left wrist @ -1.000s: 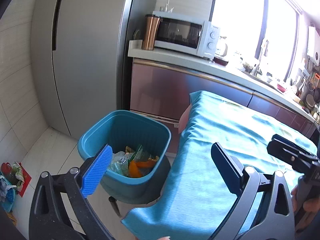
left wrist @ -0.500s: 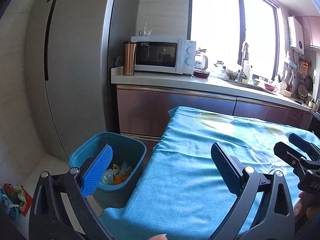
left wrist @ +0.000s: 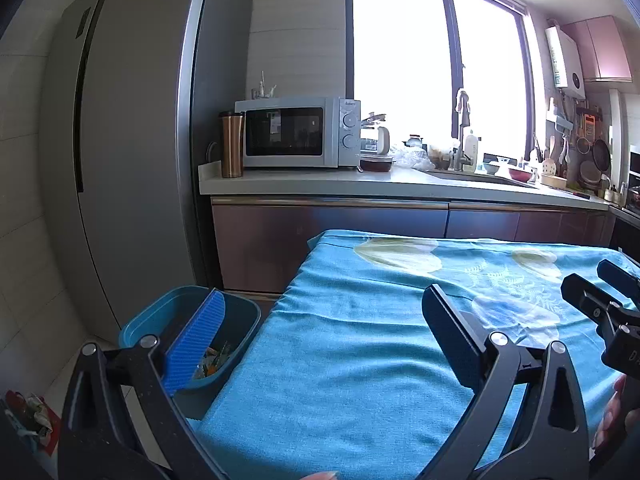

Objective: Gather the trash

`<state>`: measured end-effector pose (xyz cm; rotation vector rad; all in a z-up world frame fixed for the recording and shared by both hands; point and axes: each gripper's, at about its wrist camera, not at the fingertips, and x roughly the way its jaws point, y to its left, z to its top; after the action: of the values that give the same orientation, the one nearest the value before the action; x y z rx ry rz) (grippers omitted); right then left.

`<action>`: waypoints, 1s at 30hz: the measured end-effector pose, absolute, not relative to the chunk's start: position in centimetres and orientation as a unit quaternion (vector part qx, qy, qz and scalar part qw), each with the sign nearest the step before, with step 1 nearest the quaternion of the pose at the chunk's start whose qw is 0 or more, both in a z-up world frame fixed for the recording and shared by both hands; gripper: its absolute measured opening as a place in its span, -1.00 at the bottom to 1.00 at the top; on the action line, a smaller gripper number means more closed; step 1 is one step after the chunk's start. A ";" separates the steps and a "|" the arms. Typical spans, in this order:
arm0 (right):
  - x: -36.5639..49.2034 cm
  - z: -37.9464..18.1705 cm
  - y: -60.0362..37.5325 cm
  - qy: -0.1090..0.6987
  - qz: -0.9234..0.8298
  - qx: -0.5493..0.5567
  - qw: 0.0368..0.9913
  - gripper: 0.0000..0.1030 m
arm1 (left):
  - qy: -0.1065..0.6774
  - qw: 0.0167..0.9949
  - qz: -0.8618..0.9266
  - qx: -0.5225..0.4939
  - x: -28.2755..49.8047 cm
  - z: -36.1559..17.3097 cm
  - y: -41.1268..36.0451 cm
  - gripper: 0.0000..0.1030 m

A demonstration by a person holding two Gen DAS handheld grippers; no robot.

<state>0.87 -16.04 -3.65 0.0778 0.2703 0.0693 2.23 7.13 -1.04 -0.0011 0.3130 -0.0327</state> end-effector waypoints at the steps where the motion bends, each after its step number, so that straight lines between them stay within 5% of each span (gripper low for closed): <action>1: 0.8 -3.7 -16.2 0.134 0.030 0.039 0.990 0.87 | 0.154 0.988 -0.016 0.002 2.1 -1.1 6.9 0.89; 30: -0.7 -3.8 -16.7 0.135 0.007 0.041 0.990 0.87 | 0.152 0.988 -0.016 0.008 1.2 -1.5 6.6 0.89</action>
<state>-0.72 -16.74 -3.78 0.0822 0.2717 0.0136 1.16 6.58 -1.47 0.0160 0.3058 -0.0321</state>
